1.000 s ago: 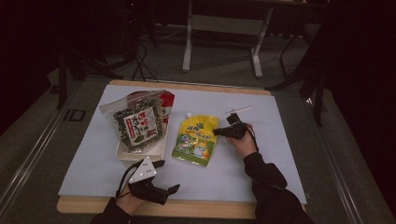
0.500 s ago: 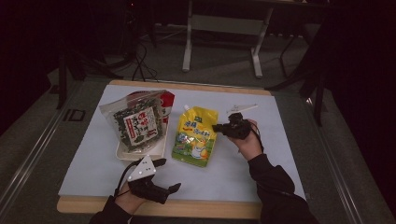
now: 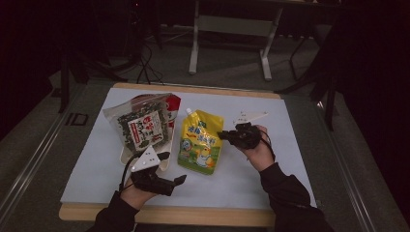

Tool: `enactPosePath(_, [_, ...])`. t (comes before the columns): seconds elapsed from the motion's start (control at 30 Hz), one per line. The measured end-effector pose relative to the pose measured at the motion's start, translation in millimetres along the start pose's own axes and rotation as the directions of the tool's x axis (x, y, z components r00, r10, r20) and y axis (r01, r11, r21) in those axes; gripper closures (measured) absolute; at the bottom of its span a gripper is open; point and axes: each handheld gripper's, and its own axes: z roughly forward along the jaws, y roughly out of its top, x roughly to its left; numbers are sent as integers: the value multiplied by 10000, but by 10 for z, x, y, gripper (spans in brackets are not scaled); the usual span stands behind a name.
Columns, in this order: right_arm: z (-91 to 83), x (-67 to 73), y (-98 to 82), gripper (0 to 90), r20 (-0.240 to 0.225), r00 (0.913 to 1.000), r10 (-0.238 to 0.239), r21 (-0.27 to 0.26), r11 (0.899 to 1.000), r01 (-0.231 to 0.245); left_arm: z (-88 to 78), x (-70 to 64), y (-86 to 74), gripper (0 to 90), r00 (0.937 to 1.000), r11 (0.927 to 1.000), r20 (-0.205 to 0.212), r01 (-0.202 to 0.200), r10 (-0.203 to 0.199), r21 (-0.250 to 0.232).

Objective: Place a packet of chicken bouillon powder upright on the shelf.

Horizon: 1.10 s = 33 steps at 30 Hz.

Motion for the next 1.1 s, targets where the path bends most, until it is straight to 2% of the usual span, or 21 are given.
enactPosePath(0.07, [-14,23,4,900,-29,9999,-170,-124,9998,170,14,49,63,74,9999,10000,-116,-80,80,-9])
enactPosePath(0.1, [-30,49,7,900,-184,9994,-282,-275,9992,277,25,109,132,84,9996,9999,-213,-171,170,-26])
enactPosePath(0.13, [-39,58,8,900,-349,9987,-369,-351,9987,356,25,109,132,90,9996,9999,-213,-171,170,-26])
enactPosePath(0.17, [-48,70,8,900,-413,9982,-431,-393,9984,415,34,180,195,114,9997,9999,-222,-111,109,-61])
enactPosePath(0.23, [-67,98,6,900,-613,9962,-612,-556,9968,578,44,210,222,127,9996,9999,-232,-131,129,-74])
enactPosePath(0.27, [-76,111,4,900,-713,9949,-708,-617,9959,665,57,250,251,141,9993,9999,-364,-130,127,-67])
enactPosePath(0.33, [-82,122,2,900,-735,9943,-773,-624,9954,728,84,328,281,161,9992,10000,-411,5,-8,-74])
enactPosePath(0.43, [-113,186,-11,900,-856,9902,-1108,-718,9919,1048,158,437,305,162,9970,9997,-766,-88,107,243])
enactPosePath(0.53, [-135,217,-18,900,-961,9871,-1279,-785,9896,1205,189,496,309,162,9970,9994,-779,-16,43,340])
enactPosePath(0.57, [-154,259,-28,900,-970,9819,-1624,-808,9846,1549,209,554,319,164,9975,9993,-707,111,-85,362])
enactPosePath(0.6, [-154,259,-28,900,-970,9819,-1624,-808,9846,1549,209,554,319,170,9975,9993,-707,111,-85,362])
enactPosePath(0.67, [-176,289,-36,900,-1117,9758,-1878,-891,9799,1784,221,595,351,190,9976,9991,-650,-192,216,386])
enactPosePath(0.7, [-176,289,-36,900,-1117,9758,-1878,-891,9799,1784,221,595,351,195,9976,9991,-650,-192,216,386])
enactPosePath(0.8, [-189,310,-53,900,-1321,9686,-2106,-983,9751,1986,241,635,397,222,9975,9976,-607,-317,355,617])
enactPosePath(0.83, [-189,310,-53,900,-1321,9686,-2106,-983,9751,1986,246,659,412,222,9985,9977,-471,-245,275,631])
enactPosePath(0.97, [-194,305,-65,900,-1457,9673,-2075,-996,9759,1943,273,698,434,373,9981,9968,-499,-334,371,727])
enactPosePath(1.0, [-194,305,-67,900,-1468,9669,-2087,-971,9758,1958,279,704,436,398,9981,9964,-443,-392,426,757])
enactPosePath(1.03, [-197,304,-68,900,-1494,9661,-2105,-972,9755,1975,286,712,440,424,9985,9960,-212,-481,498,757])
enactPosePath(1.07, [-198,302,-69,900,-1509,9656,-2118,-976,9752,1986,288,704,438,483,9982,9957,-98,-575,584,728])
enactPosePath(1.1, [-198,302,-69,900,-1509,9656,-2118,-976,9752,1986,288,704,438,505,9982,9957,-98,-575,584,728])
